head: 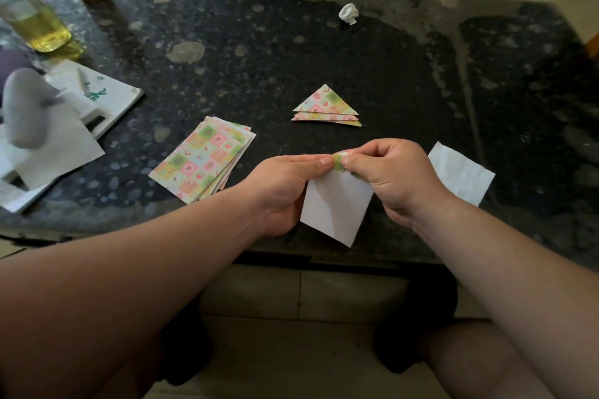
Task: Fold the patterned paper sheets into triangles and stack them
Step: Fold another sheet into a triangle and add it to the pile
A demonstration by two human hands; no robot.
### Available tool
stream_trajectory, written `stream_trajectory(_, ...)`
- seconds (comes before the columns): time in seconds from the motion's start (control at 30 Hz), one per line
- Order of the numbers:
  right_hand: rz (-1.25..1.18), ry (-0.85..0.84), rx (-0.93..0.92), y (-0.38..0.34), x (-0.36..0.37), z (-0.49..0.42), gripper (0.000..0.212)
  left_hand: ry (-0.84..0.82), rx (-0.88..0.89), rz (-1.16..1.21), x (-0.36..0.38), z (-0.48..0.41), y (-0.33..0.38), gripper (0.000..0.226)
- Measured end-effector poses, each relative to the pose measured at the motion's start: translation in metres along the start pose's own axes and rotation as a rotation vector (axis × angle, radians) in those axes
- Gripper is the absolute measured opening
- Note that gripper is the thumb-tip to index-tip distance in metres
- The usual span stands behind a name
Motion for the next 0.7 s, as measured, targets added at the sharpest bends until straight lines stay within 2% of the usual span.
stream_trajectory(0.7, -0.003, 0.021, -0.099, -0.0004, 0.0004, 0.0045, 0.013, 0.032, 0.078, -0.022, 0.0018, -0.0001, 0.0015, 0.021)
Point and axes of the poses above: each hand's wrist, its own z-axis away from the middle knuckle, its own x-axis out of the palm, y = z × x, the point moved 4 cm from there along -z, towards the middle knuckle, and after that the axes turned 1 degree about y, right-handed, at the moved point
